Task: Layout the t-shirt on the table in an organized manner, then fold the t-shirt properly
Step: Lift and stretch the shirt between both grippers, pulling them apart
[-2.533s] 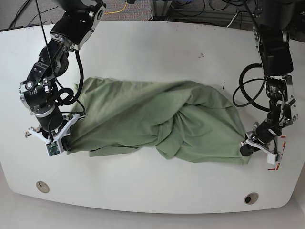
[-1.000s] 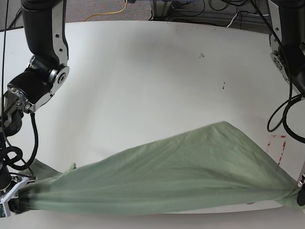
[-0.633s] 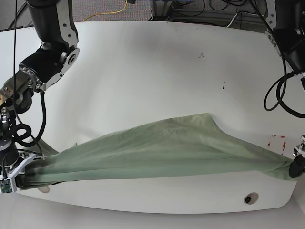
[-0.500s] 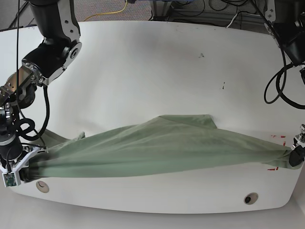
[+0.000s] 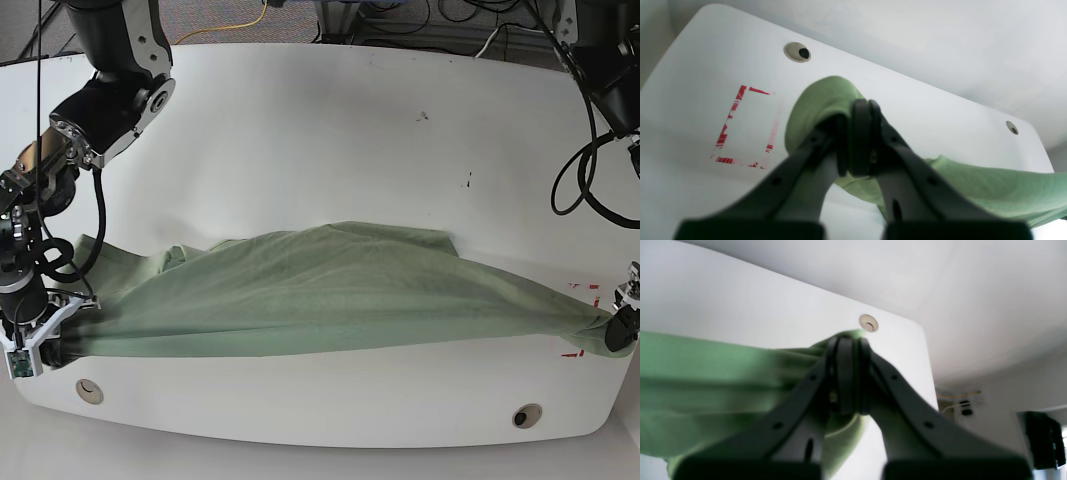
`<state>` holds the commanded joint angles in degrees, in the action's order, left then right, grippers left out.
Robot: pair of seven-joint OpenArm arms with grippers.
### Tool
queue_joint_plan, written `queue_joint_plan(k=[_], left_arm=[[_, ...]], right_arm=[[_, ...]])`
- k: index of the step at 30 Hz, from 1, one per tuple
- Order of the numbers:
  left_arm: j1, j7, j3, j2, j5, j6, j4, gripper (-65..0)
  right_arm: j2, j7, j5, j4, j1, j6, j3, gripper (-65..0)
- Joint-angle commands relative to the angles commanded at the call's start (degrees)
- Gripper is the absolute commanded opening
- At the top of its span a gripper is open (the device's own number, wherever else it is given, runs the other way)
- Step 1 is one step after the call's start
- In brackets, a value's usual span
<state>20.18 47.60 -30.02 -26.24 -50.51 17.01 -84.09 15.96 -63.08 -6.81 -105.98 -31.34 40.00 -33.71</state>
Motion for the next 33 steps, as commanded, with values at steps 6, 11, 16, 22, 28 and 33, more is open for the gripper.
queue_joint_plan(k=[6,11,16,22,28,33], left_arm=[[2.55,-1.85,1.85,0.62,2.73,0.00,1.49,-65.0],[2.20,-1.67,1.76,0.53,2.55,0.09,-3.34,-65.0],[0.70,-2.11,1.67,0.53,2.02,0.09,-6.59,-65.0],[3.52,-2.29,1.85,0.70,4.31,0.09,-2.46,-65.0],[4.31,-2.20,1.85,0.79,5.63,0.09,-1.93,-65.0],[1.85,-2.11,1.58,0.62,5.63,0.18,-5.71,-65.0]], right_arm=[[-1.05,2.29,0.35,5.10,-2.55,0.00,0.09,-65.0],[-0.97,2.55,0.00,5.71,-3.43,0.00,0.09,-65.0],[-1.05,2.73,0.00,5.89,-4.84,0.00,0.18,-65.0],[-1.32,8.62,0.35,12.75,-6.24,0.00,5.19,-65.0],[-1.49,11.96,-0.09,17.41,-6.24,0.00,5.89,-65.0],[-2.81,11.96,0.00,17.49,-6.15,0.00,5.89,-65.0]])
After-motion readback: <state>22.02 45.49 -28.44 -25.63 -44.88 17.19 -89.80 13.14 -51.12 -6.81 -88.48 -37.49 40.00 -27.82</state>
